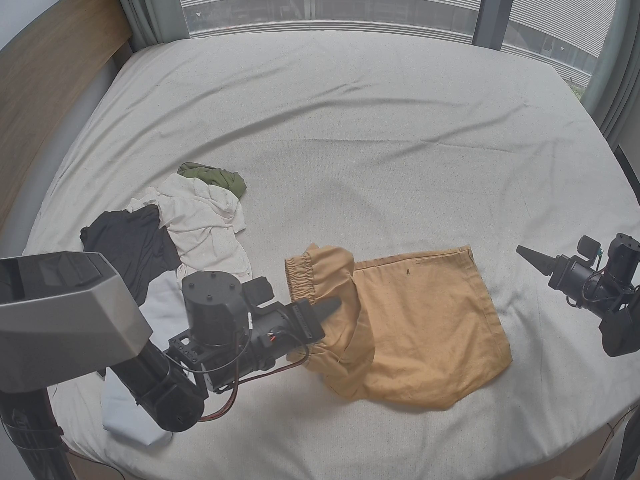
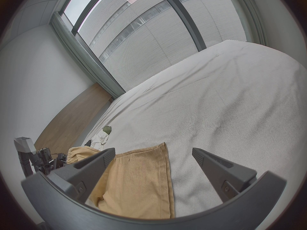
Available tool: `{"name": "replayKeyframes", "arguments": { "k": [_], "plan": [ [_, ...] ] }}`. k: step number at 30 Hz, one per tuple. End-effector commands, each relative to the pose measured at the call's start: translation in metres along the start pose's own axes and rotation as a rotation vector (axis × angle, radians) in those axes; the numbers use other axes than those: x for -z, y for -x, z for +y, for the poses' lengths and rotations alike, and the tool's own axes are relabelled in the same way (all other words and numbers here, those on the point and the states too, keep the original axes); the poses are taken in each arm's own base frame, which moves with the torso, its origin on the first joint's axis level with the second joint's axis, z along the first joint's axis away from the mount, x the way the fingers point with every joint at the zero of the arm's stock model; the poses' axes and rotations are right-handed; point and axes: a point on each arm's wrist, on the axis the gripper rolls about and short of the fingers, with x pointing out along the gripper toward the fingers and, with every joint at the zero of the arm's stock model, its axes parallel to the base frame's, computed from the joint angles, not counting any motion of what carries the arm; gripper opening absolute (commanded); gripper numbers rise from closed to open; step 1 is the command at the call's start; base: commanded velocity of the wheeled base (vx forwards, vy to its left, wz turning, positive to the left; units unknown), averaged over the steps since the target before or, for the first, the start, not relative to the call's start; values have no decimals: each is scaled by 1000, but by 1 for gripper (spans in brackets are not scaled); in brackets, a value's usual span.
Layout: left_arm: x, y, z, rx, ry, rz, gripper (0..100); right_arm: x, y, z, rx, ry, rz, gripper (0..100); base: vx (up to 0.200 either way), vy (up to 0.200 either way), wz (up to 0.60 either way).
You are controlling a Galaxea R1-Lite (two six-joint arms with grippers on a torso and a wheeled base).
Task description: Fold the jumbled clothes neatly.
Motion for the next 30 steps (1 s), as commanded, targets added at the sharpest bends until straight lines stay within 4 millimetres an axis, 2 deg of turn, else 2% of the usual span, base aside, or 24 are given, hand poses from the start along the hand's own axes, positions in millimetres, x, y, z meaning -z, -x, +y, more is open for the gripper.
{"name": "replayKeyframes", "arguments": {
  "k": [1, 13, 14, 22, 30],
  "plan": [
    [-4, -13, -18, 45, -8, 3, 0, 0, 0, 0, -1, 0, 2, 100, 0, 0, 0],
    [-2, -28, -40, 50, 7, 67, 0, 2, -2, 3, -9, 0, 7, 100, 0, 0, 0],
    [-4, -31, -49, 49, 23, 85, 0, 2, -2, 3, -10, -2, 8, 100, 0, 0, 0],
    [-5, -44, -67, 52, 28, 127, 0, 2, -2, 3, -10, -3, 9, 100, 0, 0, 0],
    [-4, -58, -79, 62, 26, 154, 0, 2, -3, 4, -14, -1, 9, 100, 0, 0, 0]
  ]
}}
